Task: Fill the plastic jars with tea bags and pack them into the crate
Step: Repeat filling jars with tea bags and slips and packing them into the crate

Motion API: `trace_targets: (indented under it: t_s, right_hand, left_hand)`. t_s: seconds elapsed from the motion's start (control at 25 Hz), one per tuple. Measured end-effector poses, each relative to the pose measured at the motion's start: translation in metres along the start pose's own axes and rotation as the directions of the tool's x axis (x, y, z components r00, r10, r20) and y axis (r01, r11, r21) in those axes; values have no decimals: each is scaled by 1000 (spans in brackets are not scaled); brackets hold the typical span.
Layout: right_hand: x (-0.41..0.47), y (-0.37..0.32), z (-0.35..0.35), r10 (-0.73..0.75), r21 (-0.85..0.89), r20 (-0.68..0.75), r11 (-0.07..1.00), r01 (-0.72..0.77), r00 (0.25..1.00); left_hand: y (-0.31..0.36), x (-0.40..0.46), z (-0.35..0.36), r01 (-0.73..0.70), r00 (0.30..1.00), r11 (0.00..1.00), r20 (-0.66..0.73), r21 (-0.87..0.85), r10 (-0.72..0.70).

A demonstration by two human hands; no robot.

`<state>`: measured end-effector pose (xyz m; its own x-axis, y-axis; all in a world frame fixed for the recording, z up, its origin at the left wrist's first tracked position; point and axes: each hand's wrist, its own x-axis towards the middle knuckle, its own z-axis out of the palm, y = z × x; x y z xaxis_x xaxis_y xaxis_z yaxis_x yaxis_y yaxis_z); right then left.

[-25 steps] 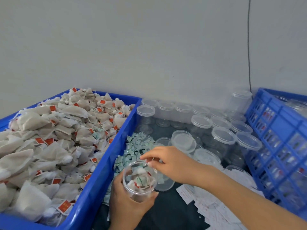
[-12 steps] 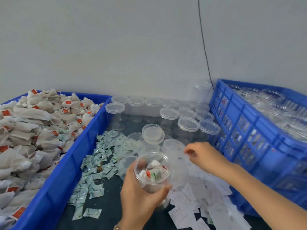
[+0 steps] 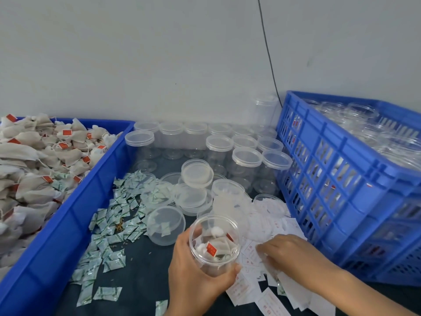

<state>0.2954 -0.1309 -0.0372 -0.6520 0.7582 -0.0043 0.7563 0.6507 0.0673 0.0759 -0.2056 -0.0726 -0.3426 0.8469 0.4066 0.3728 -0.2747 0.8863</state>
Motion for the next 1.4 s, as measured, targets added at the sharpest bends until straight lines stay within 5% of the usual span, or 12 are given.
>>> trace_targets:
  t_s: [0.08,0.16,0.28,0.36,0.44,0.56,0.68,0.8,0.92,1.12,1.24,1.4]
  right_hand:
    - [0,-7,-3,1,-10,-37,1000,-1,999]
    - [5,-21,-24,140,188,-205,977,-102,969]
    - [17,-39,-77,476,794,-295,605,-65,829]
    - [28,-54,-104,404,914,-150,404,-29,903]
    - [38,-72,-111,231,884,-47,462,-68,972]
    - [46,-87,-103,196,782,-65,619,-72,978]
    - [41,-83,-107,89,555,-219,831,49,972]
    - [29,-82,-105,-252,376,-62,890,257,966]
    - [24,-89,-89,-361,117,-25,925,361,932]
    - [25,-84,-94,-280,287,-170,903,319,945]
    - [17,-75,-107,28,473,-371,866,163,928]
    - [8,-61,-134,320,803,-199,595,-34,926]
  left_hand:
    - [-2,-1,-1,-1,1000,1000,-4,2,1]
    - [-2,-1,-1,-9,1000,1000,4,10,9]
    - [-1,-1,0,-22,1000,999,15,23,21]
    - [1,1,-1,-30,999,998,14,46,30]
    - [1,1,-2,-25,1000,998,17,56,24]
    - [4,1,-3,2,1000,999,20,33,-3]
    - [6,1,-2,11,1000,1000,11,10,-11]
    - [5,3,-2,53,999,999,1,0,-53]
    - [6,5,1,104,994,994,13,39,-104]
    - [14,6,-3,26,999,999,26,21,-26]
    - [37,20,-13,-68,994,998,87,13,67]
    - [81,47,-22,-144,982,989,129,17,141]
